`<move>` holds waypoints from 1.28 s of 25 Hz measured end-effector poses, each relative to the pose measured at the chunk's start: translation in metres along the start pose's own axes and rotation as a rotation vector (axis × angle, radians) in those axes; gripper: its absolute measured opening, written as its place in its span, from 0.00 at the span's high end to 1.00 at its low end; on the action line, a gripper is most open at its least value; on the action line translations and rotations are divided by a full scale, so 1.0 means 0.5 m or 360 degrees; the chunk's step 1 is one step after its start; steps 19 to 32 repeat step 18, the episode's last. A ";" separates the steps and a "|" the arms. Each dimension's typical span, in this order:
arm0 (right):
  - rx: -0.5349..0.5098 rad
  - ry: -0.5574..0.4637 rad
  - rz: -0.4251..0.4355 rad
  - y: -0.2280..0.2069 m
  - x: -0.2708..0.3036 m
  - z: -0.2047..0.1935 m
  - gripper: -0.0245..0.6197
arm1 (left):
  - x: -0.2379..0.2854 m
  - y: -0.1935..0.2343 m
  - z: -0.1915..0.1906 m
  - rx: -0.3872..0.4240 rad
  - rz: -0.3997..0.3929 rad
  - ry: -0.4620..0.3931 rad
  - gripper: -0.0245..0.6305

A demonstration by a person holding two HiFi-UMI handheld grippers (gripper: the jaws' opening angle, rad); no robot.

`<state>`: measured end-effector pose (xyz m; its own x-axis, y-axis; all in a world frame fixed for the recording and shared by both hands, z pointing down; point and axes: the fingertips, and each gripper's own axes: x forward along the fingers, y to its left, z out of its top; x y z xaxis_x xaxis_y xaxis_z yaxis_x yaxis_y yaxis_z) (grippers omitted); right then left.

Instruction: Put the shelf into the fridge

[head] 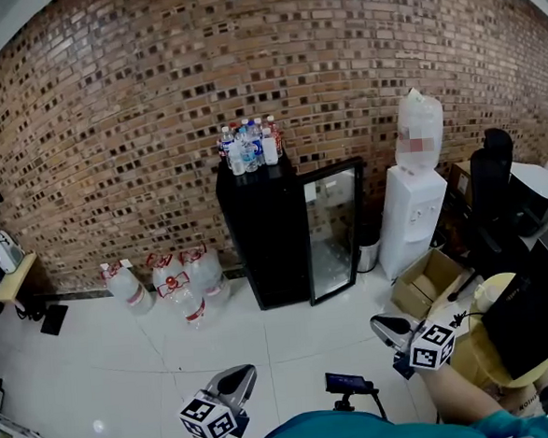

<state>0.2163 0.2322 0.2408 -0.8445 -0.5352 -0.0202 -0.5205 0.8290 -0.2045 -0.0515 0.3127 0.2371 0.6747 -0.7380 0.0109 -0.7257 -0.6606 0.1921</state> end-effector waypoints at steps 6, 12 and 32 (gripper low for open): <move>-0.0029 -0.0008 -0.0034 0.053 0.019 -0.011 0.96 | -0.034 0.017 0.010 0.0038 -0.0066 -0.0002 0.92; -0.0024 -0.0009 -0.0037 0.059 0.043 -0.016 0.96 | -0.033 0.041 0.012 0.0024 -0.0086 -0.0002 0.92; -0.0051 -0.0001 -0.0039 0.051 0.076 -0.017 0.96 | -0.028 0.080 0.012 0.0007 -0.0092 -0.0025 0.92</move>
